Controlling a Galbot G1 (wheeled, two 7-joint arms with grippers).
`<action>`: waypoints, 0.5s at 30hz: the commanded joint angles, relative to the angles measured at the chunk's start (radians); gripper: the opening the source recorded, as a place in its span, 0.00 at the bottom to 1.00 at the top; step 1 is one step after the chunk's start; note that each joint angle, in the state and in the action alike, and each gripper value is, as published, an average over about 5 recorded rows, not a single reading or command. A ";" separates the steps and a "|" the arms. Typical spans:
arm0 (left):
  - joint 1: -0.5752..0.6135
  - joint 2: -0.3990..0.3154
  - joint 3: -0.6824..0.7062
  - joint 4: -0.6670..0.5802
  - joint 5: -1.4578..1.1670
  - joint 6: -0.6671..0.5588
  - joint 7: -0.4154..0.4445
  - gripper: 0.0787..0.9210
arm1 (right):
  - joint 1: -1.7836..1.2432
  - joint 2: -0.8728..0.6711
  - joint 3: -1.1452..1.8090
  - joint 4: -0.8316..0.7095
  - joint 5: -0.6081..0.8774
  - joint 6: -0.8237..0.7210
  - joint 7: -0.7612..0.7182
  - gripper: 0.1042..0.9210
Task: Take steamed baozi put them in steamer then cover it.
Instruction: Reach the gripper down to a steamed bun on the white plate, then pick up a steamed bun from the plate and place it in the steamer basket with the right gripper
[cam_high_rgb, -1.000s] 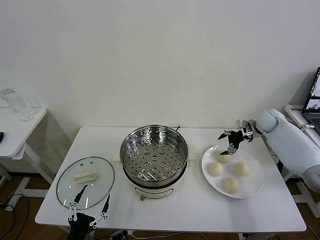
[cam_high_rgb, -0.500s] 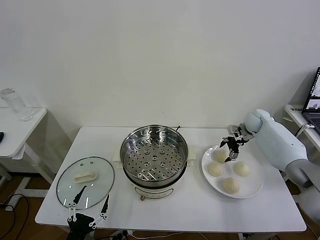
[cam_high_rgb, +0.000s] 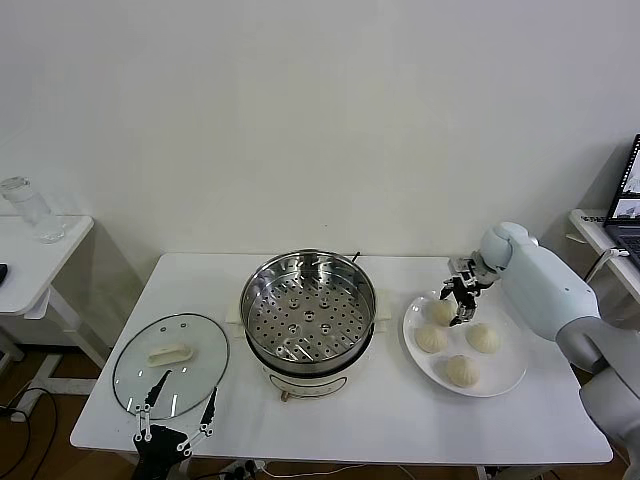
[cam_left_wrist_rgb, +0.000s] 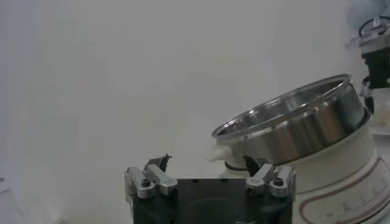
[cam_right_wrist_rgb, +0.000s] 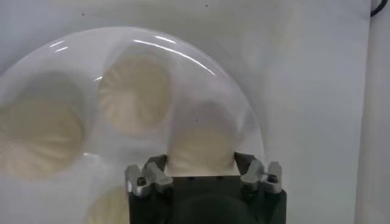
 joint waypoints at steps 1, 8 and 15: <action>0.000 0.000 -0.001 -0.002 -0.005 0.002 -0.001 0.88 | 0.006 -0.013 -0.019 0.038 0.010 0.005 0.012 0.67; -0.002 0.001 -0.003 -0.006 -0.006 0.003 0.000 0.88 | 0.122 -0.128 -0.151 0.306 0.152 0.076 -0.001 0.68; -0.008 0.005 0.008 -0.004 -0.004 0.004 0.002 0.88 | 0.386 -0.140 -0.361 0.518 0.285 0.317 0.012 0.71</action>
